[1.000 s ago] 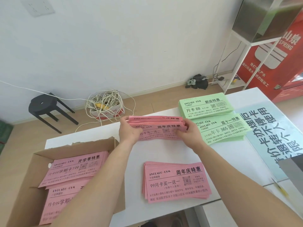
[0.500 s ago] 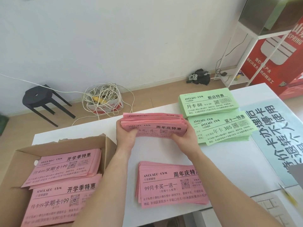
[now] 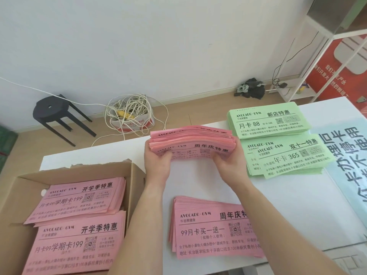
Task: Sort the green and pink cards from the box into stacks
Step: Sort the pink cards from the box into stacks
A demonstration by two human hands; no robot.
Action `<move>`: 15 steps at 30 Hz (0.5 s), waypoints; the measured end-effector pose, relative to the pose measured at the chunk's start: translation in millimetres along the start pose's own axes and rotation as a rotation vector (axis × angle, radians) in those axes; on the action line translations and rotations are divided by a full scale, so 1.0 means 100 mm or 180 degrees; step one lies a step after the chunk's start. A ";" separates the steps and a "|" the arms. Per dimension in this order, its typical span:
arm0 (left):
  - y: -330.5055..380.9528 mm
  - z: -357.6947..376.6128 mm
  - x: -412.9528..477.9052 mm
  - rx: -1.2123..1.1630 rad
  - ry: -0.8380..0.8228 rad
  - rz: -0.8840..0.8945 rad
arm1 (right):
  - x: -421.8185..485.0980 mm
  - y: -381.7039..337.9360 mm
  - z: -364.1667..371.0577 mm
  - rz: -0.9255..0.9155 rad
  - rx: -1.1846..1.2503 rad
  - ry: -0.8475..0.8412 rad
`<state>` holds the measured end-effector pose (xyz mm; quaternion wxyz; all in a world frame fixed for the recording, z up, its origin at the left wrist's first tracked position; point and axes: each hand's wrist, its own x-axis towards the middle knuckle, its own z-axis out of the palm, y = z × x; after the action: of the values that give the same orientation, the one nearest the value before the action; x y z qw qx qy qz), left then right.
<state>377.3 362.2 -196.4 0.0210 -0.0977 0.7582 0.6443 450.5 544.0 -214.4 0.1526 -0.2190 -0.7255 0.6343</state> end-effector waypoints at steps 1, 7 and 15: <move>0.00 0.00 0.00 -0.0018 -0.0003 0.0014 | 0.02 0.00 -0.02 -0.0035 0.0004 0.0043; -0.13 -0.03 -0.09 0.0079 -0.0144 -0.0101 | 0.01 0.08 -0.12 0.0116 0.0059 -0.0096; -0.13 -0.04 -0.02 0.0004 -0.0310 -0.0039 | -0.01 0.06 -0.12 0.0161 0.0130 -0.0104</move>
<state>381.5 356.1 -208.0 0.0619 -0.0709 0.7561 0.6477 457.7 554.1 -218.8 0.1292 -0.2237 -0.7090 0.6561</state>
